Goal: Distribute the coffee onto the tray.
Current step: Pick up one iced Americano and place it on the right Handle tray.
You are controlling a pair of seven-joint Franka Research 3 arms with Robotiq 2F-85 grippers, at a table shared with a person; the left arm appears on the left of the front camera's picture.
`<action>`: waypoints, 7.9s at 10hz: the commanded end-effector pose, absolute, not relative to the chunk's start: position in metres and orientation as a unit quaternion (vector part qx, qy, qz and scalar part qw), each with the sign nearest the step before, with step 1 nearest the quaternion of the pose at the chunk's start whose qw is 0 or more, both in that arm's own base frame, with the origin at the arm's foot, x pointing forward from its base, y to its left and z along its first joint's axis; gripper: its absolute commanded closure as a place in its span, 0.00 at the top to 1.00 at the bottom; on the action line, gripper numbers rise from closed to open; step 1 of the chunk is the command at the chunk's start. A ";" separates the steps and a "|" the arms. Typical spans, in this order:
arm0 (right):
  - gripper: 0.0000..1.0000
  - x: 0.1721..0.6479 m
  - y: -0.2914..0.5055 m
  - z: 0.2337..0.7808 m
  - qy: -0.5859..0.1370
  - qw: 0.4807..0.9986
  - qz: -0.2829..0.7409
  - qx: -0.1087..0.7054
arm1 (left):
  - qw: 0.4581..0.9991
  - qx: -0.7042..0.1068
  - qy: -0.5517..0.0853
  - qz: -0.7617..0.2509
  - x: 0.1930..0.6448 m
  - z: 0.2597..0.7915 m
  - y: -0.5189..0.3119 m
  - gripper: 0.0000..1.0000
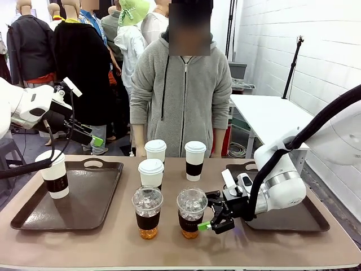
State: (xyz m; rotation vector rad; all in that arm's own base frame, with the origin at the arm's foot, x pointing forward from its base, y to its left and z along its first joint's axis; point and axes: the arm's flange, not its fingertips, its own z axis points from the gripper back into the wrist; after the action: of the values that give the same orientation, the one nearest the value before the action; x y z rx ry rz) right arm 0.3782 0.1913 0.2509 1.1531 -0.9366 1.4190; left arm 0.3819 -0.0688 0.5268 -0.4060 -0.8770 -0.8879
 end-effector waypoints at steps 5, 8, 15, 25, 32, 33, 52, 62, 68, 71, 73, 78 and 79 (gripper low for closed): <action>1.00 0.392 0.215 0.243 -0.398 0.544 0.551 0.492 | 0.787 -0.195 -0.410 -0.419 0.384 0.524 -0.067 1.00; 1.00 0.393 0.217 0.243 -0.398 0.548 0.544 0.495 | 0.787 -0.195 -0.410 -0.419 0.384 0.524 -0.067 1.00; 0.64 0.392 0.214 0.251 -0.398 0.538 0.542 0.508 | 0.787 -0.195 -0.410 -0.419 0.384 0.524 -0.067 1.00; 0.64 0.397 0.057 0.356 -0.454 0.537 0.565 0.431 | 0.787 -0.195 -0.410 -0.419 0.384 0.524 -0.067 1.00; 0.64 0.396 0.019 0.353 -0.459 0.548 0.566 0.411 | 0.787 -0.195 -0.410 -0.419 0.384 0.524 -0.067 1.00; 0.64 0.396 0.019 0.353 -0.459 0.548 0.566 0.411 | 0.787 -0.195 -0.410 -0.419 0.384 0.524 -0.067 1.00; 0.64 0.546 -0.049 0.277 -0.493 0.569 0.489 0.440 | 0.787 -0.195 -0.410 -0.419 0.384 0.524 -0.067 1.00; 0.64 0.558 -0.044 0.249 -0.479 0.587 0.489 0.433 | 0.787 -0.195 -0.410 -0.419 0.384 0.524 -0.067 1.00; 1.00 0.548 -0.047 0.247 -0.462 0.593 0.493 0.437 | 0.787 -0.195 -0.410 -0.419 0.384 0.524 -0.067 1.00; 1.00 0.543 -0.055 0.247 -0.459 0.603 0.488 0.435 | 0.787 -0.195 -0.410 -0.419 0.384 0.524 -0.067 1.00; 1.00 0.536 -0.069 0.245 -0.463 0.612 0.477 0.428 | 0.787 -0.195 -0.410 -0.419 0.384 0.524 -0.067 1.00; 1.00 0.512 -0.108 0.243 -0.483 0.631 0.449 0.408 | 0.787 -0.195 -0.410 -0.419 0.384 0.524 -0.067 1.00; 1.00 0.509 -0.107 0.245 -0.477 0.636 0.453 0.403 | 0.787 -0.195 -0.410 -0.419 0.384 0.524 -0.067 1.00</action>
State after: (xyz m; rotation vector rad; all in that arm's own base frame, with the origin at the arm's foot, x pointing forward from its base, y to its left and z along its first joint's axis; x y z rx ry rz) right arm 0.5171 -0.1125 0.2405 0.9413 -1.1061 1.0257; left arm 0.3815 -0.0694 0.5273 -0.4124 -0.8776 -0.8810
